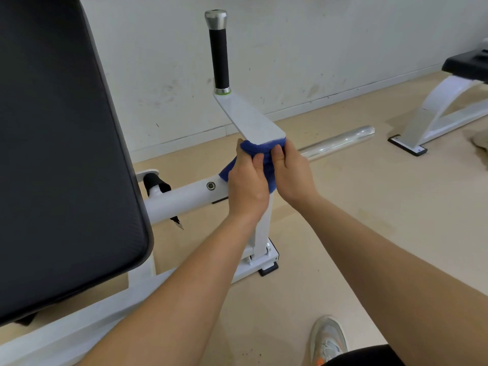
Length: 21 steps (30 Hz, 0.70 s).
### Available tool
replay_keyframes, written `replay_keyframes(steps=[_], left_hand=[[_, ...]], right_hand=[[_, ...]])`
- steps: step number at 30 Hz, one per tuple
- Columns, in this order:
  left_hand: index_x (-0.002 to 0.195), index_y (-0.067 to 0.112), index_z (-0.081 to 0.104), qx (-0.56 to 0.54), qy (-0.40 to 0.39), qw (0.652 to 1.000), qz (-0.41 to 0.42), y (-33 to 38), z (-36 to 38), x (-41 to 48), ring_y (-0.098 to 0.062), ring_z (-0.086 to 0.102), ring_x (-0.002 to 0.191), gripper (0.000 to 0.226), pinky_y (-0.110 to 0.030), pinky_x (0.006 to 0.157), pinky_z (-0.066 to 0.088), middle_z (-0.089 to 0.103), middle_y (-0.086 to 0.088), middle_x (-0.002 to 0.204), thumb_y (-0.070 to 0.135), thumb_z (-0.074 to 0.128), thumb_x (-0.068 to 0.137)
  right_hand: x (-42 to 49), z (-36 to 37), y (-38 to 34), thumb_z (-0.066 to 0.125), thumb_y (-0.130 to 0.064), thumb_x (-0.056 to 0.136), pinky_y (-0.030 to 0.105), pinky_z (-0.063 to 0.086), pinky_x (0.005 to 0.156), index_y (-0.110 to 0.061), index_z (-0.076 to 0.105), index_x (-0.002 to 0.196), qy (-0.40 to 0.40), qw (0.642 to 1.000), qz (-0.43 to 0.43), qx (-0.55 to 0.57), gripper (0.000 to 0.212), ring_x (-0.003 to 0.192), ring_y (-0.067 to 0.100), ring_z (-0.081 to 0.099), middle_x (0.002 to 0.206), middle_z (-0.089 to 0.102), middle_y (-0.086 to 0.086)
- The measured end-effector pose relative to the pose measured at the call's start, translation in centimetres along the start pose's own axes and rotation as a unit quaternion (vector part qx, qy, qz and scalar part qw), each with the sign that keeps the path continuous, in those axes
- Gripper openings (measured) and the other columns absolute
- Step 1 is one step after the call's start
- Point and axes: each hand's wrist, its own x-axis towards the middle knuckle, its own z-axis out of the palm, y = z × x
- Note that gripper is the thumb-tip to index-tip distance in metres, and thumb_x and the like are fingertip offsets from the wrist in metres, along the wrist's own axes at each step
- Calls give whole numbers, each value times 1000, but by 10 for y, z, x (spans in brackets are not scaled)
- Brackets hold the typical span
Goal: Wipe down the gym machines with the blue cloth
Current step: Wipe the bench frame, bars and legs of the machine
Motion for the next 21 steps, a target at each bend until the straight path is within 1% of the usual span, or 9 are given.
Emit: replay_keyframes(steps=[3,5,7,10,13,16,18,19,21], left_hand=[[109,10,52,-4,-3,1000,-16,-2,4,-4,20,51,74,14,-2,60,36,54,19,80,16,41,103],[113,15,49,-2,-19,999,-47,-5,4,-11,16,54,73,14,-5,55,38,56,18,81,20,40,103],[113,23,47,4,-43,996,-79,-11,3,-19,8,57,73,13,-11,56,39,59,16,84,27,40,103],[109,23,47,3,-72,991,-108,-12,-3,-24,4,57,76,12,-12,55,37,60,14,87,30,40,103],[107,14,49,-16,-52,995,-85,6,-8,-14,8,55,70,17,-13,55,37,59,13,84,27,38,104],[104,5,50,-79,-17,995,-60,22,-7,-6,16,54,65,20,-5,57,39,59,11,80,21,39,105],[103,7,48,-78,-7,995,-57,20,-4,-7,12,55,65,18,-5,57,41,61,9,80,23,40,105],[102,11,47,-82,-2,995,-59,17,-2,-7,7,56,66,16,-10,58,46,61,6,80,25,41,104],[101,18,46,-95,2,993,-72,10,5,-8,-8,60,68,11,-30,57,53,61,4,81,28,42,99]], right_hand=[[-1,8,12,33,-29,107,33,48,70,-14,58,108,4,1000,0,-13,29,85,19,63,94,69,2],[-7,11,21,33,-28,108,30,45,66,-14,58,107,-13,999,4,-32,29,82,19,62,91,68,1],[-15,13,30,34,-27,108,28,43,65,-13,59,111,-41,997,19,-57,29,83,19,61,92,67,1],[-21,11,28,37,-24,106,26,42,67,-14,58,114,-64,996,40,-53,25,88,18,61,95,66,-1],[-13,1,7,40,-24,105,22,41,65,-17,59,105,-38,999,27,-13,20,84,10,59,90,65,-8],[-5,-5,-9,40,-25,105,21,45,71,-17,59,114,-14,1000,6,21,22,91,7,62,100,67,-6],[-5,-2,-6,40,-24,106,19,44,69,-18,57,111,-11,1000,-8,-4,20,87,5,61,98,66,-7],[-5,0,-1,39,-24,106,18,43,67,-19,57,107,-8,1000,-15,-17,19,84,4,61,94,67,-7],[-6,5,10,37,-24,106,25,47,66,-18,58,102,-4,999,-17,-31,22,81,11,63,90,69,-3]])
